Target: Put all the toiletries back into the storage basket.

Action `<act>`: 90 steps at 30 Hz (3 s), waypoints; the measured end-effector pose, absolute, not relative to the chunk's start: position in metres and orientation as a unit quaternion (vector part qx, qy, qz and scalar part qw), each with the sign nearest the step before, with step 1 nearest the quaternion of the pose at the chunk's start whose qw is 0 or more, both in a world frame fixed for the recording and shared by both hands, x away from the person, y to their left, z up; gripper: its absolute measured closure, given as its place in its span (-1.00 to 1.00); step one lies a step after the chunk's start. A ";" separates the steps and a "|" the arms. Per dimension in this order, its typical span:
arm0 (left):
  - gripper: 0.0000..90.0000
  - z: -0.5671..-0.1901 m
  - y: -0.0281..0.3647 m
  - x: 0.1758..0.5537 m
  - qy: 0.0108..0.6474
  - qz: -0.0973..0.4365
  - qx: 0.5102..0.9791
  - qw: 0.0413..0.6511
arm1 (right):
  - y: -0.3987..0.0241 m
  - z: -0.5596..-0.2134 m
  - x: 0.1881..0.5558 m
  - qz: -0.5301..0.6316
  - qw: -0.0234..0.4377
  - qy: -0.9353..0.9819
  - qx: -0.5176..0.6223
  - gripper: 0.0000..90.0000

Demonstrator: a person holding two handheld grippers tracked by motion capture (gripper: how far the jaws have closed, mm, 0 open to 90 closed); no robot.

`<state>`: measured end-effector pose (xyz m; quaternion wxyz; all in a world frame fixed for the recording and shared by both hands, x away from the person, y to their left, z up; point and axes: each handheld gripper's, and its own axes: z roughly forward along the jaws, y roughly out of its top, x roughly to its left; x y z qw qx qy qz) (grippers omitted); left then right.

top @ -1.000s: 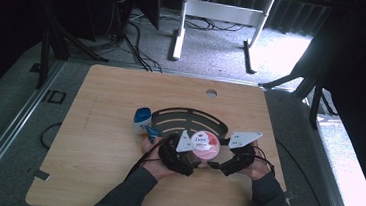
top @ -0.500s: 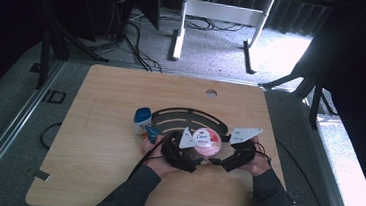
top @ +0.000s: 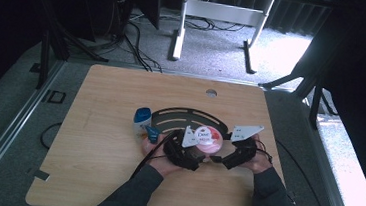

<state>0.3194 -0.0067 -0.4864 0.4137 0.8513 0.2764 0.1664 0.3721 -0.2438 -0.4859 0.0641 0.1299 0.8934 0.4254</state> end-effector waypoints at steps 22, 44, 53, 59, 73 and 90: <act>-0.58 -0.487 -0.012 0.329 0.288 0.178 0.845 0.414 | -0.246 -0.484 0.389 0.418 0.058 0.898 0.127 -0.74; -0.58 -0.487 -0.019 0.341 0.296 0.181 0.841 0.414 | -0.248 -0.479 0.404 0.401 0.057 0.906 0.121 -0.73; -0.58 -0.487 -0.020 0.347 0.314 0.181 0.833 0.418 | -0.250 -0.476 0.411 0.399 0.060 0.907 0.124 -0.69; -0.58 -0.488 -0.023 0.348 0.313 0.187 0.836 0.410 | -0.249 -0.477 0.415 0.394 0.056 0.909 0.121 -0.69; -0.58 -0.492 -0.028 0.354 0.325 0.189 0.831 0.409 | -0.253 -0.482 0.423 0.392 0.048 0.909 0.131 -0.69; -0.58 -0.495 -0.033 0.359 0.334 0.195 0.828 0.406 | -0.254 -0.483 0.431 0.381 0.045 0.914 0.131 -0.68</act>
